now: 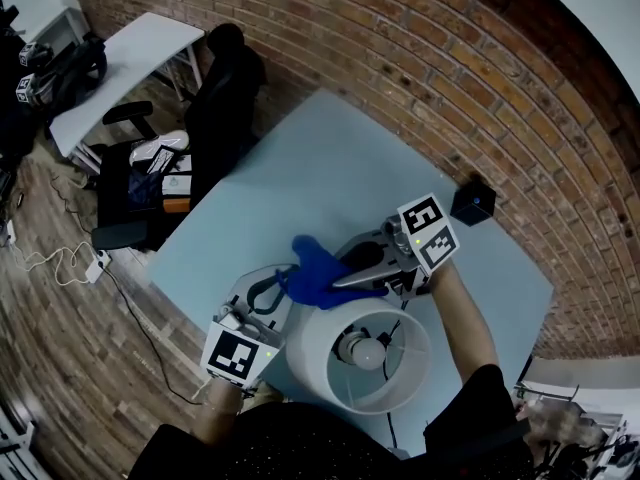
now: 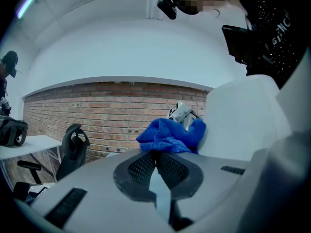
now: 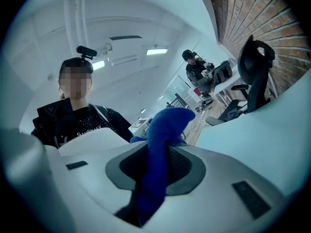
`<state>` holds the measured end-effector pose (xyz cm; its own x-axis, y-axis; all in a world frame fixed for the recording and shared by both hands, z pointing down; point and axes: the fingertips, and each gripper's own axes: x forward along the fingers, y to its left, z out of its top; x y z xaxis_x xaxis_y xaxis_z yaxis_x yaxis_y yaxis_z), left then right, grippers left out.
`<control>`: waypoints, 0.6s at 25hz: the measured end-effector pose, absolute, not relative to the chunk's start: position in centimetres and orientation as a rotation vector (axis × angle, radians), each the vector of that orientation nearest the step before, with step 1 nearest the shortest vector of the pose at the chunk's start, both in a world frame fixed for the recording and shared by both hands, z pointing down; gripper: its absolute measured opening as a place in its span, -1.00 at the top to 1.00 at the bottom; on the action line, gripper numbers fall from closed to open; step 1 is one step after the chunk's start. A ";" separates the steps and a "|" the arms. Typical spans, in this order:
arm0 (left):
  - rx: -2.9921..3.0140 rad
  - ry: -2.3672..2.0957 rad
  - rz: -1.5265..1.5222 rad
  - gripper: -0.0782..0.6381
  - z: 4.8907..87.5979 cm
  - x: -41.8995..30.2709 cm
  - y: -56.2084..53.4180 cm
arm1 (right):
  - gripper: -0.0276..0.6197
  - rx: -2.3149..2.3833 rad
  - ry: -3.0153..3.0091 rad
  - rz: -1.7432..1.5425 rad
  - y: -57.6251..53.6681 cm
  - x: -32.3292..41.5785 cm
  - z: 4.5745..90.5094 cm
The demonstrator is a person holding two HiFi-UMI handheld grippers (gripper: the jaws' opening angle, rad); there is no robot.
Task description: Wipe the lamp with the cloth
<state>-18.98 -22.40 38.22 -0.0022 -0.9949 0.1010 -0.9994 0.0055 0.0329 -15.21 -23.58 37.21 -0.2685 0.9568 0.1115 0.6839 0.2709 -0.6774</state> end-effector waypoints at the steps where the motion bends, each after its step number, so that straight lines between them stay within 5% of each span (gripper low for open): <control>1: 2.145 -2.157 0.080 0.76 38.7 -19.0 -22.4 | 0.64 -1.452 -2.033 0.695 -23.5 -15.5 37.9; 15: 2.077 -2.187 0.155 0.76 44.0 -19.3 -21.2 | 0.64 -1.053 -2.093 0.583 -25.7 -17.5 46.4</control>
<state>-19.32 -21.22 44.04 -0.0502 -0.9861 0.1585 -0.9986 0.0524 0.0095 -17.50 -25.70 46.41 -0.4151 0.8209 0.3923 0.4997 0.5660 -0.6556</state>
